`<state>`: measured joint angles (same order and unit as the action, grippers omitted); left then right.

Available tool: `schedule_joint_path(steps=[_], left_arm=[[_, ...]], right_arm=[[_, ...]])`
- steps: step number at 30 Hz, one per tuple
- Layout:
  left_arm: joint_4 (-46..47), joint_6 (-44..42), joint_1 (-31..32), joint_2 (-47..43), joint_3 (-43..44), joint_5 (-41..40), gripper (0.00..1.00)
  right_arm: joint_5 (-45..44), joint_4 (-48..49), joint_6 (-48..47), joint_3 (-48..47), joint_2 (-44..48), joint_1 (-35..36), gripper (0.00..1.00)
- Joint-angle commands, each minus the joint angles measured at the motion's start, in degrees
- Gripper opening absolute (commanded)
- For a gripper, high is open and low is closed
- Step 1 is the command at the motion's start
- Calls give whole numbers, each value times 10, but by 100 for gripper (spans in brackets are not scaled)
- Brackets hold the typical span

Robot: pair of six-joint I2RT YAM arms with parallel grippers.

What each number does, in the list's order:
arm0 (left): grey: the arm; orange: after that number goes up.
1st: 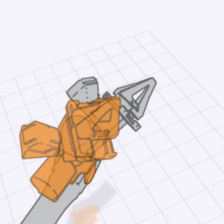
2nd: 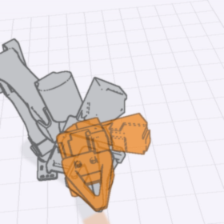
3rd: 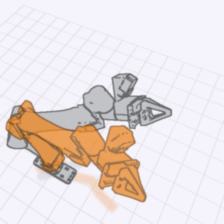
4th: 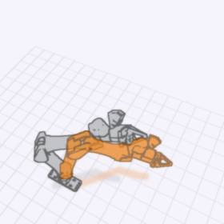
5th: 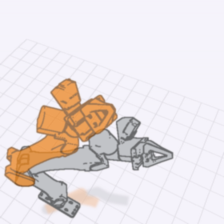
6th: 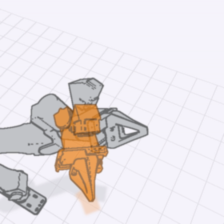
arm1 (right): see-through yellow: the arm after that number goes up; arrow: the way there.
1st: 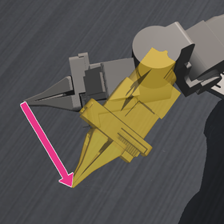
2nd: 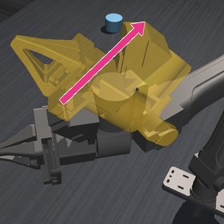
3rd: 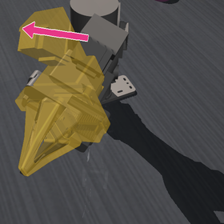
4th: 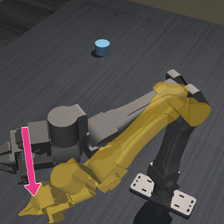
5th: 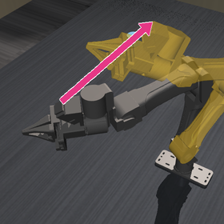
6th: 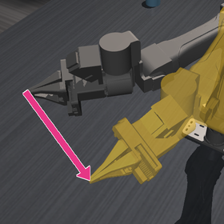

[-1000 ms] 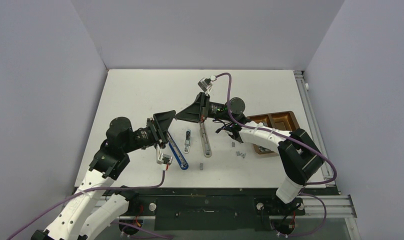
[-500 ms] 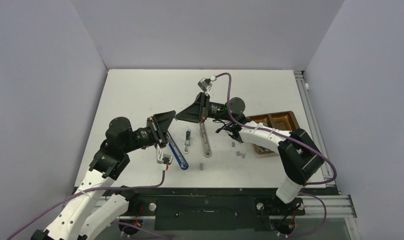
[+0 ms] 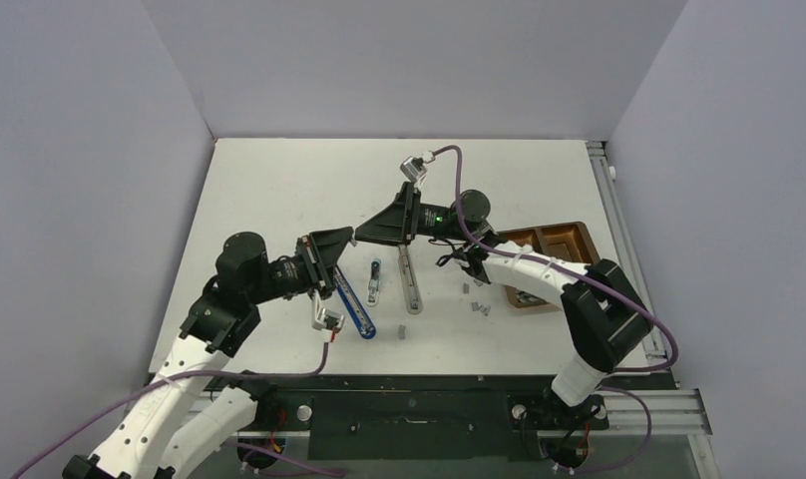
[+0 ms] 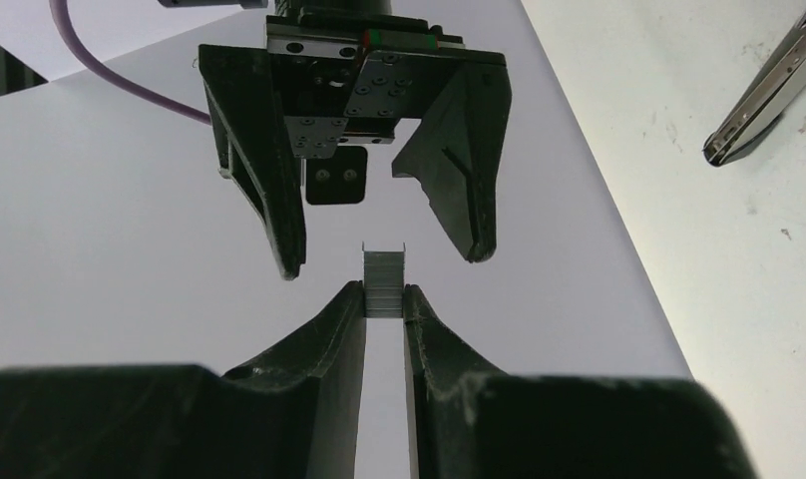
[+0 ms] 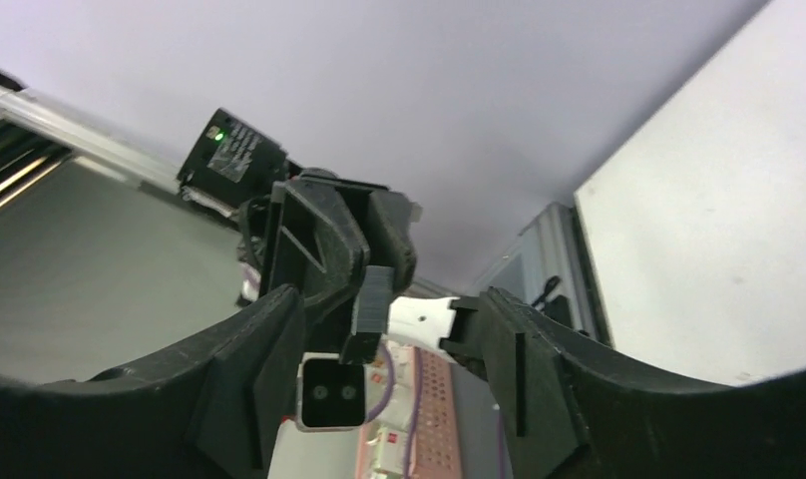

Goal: Load the staples into the stapler
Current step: Pick up the staple from the center of the board, then place the staple at the center of the board.

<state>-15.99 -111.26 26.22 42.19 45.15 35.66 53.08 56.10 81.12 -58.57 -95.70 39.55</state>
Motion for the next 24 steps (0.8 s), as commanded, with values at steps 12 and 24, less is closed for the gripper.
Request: schedule_joint_path(steps=[12, 24], left_arm=[[-139, -133, 106, 167, 21, 53, 14], [-205, -272, 228, 480, 149, 23, 15]], right_arm=[[-283, -651, -449, -38, 188, -92, 66], [-373, -701, -451, 25, 282, -132, 66]])
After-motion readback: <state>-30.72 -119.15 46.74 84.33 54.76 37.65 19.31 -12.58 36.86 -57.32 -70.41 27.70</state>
